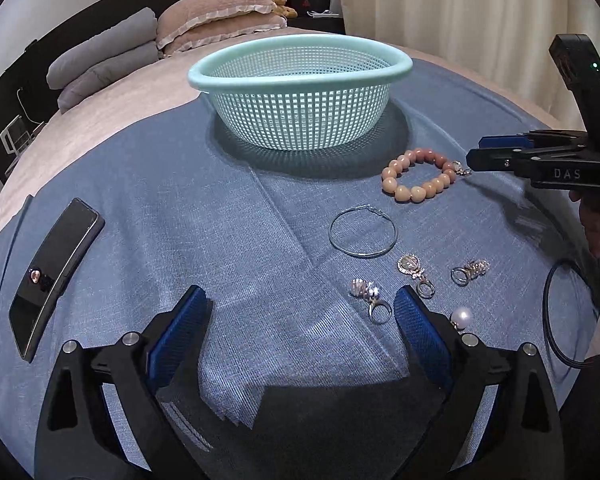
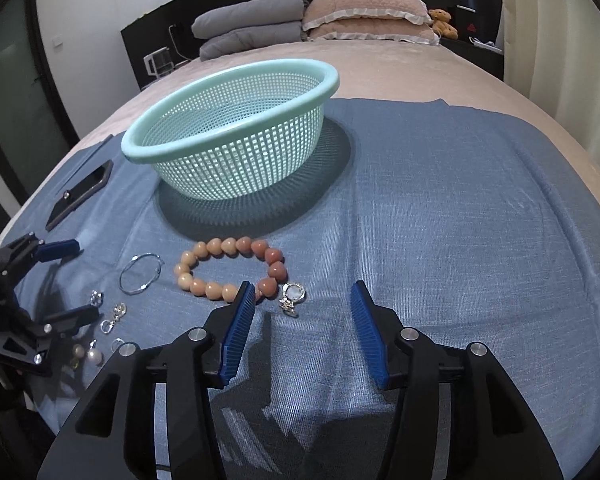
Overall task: Organize jewelry
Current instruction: 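Grasp a silver earring with the left gripper while the right gripper grasps a silver charm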
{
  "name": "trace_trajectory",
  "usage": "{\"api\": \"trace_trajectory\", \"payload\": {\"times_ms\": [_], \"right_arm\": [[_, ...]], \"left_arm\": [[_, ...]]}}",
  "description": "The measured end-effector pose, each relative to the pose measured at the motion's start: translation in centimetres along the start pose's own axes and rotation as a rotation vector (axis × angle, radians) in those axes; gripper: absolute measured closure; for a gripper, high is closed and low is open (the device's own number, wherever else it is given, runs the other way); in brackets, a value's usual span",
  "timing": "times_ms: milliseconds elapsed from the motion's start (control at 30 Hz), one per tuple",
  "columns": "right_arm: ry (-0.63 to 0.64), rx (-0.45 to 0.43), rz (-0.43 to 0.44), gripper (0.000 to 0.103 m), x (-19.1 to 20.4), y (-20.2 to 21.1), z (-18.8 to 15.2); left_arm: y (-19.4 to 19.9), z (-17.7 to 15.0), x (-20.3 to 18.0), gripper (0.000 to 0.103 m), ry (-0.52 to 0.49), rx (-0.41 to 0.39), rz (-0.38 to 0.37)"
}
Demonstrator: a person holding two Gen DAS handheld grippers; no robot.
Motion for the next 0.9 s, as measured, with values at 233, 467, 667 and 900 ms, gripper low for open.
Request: {"api": "trace_trajectory", "payload": {"times_ms": [233, 467, 667, 900], "right_arm": [[0.015, 0.001, -0.069, 0.057, -0.3, -0.8, -0.6], [0.037, 0.006, -0.084, 0.075, 0.3, -1.5, -1.1], [0.084, 0.016, -0.072, 0.094, 1.3, -1.8, -1.2], [0.088, 0.031, -0.064, 0.094, 1.3, -1.5, -1.3]], "left_arm": [[-0.3, 0.1, 0.1, 0.023, 0.016, -0.009, -0.029], [-0.3, 0.1, -0.6, 0.046, 0.008, -0.015, -0.069], [-0.4, 0.3, -1.6, 0.078, 0.010, -0.009, -0.125], [-0.5, 0.2, -0.6, 0.092, 0.089, 0.009, -0.137]]}}
Point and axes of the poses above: each gripper's, at about its wrist camera, not at the fingertips, and y roughly against the way its jaws point, x to its left, z to its top, the point moved 3 cm from there along -y, roughly the way its jaws point, and after that the axes turned 10 degrees about -x, right-handed, at the moved point
